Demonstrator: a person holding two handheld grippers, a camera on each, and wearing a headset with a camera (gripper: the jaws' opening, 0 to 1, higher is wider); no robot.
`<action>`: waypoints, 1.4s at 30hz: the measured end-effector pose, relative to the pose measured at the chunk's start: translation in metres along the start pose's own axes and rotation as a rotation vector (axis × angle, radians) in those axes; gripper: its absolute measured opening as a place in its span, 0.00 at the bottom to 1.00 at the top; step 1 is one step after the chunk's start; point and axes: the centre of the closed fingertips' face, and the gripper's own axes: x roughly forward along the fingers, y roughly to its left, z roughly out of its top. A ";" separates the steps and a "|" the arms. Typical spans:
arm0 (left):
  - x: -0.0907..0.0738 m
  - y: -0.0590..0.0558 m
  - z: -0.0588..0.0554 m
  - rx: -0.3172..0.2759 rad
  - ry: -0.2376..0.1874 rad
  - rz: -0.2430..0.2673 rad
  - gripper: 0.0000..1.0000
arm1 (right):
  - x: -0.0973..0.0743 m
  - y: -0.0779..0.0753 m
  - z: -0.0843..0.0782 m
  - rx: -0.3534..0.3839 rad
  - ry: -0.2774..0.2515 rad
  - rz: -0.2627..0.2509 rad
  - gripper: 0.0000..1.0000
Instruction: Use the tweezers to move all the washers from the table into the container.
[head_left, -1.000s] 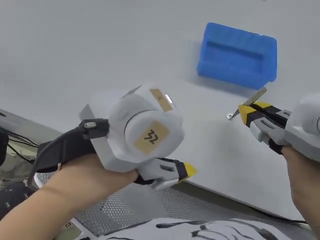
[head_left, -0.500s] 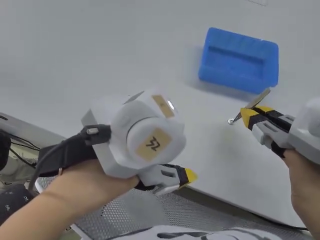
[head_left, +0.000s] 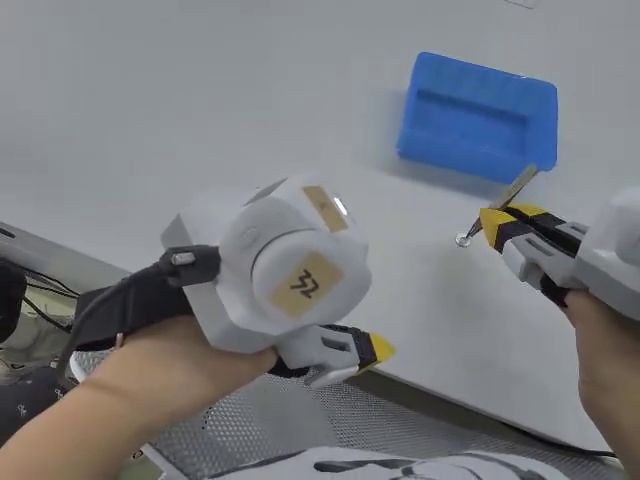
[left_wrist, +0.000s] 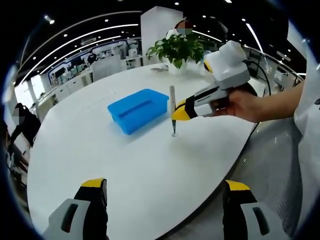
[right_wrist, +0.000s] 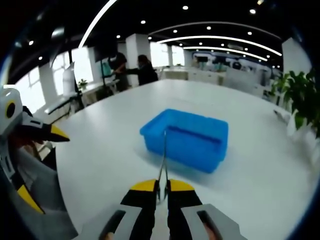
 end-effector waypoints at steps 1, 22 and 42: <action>0.000 0.000 0.000 0.000 0.002 -0.001 0.99 | 0.000 0.000 -0.001 0.000 0.002 0.000 0.04; 0.001 -0.004 -0.001 0.009 0.007 -0.007 0.99 | -0.010 0.003 -0.009 -0.017 0.011 -0.002 0.04; 0.002 -0.003 0.001 0.013 0.004 -0.010 0.99 | -0.011 0.004 -0.010 0.015 0.020 0.000 0.04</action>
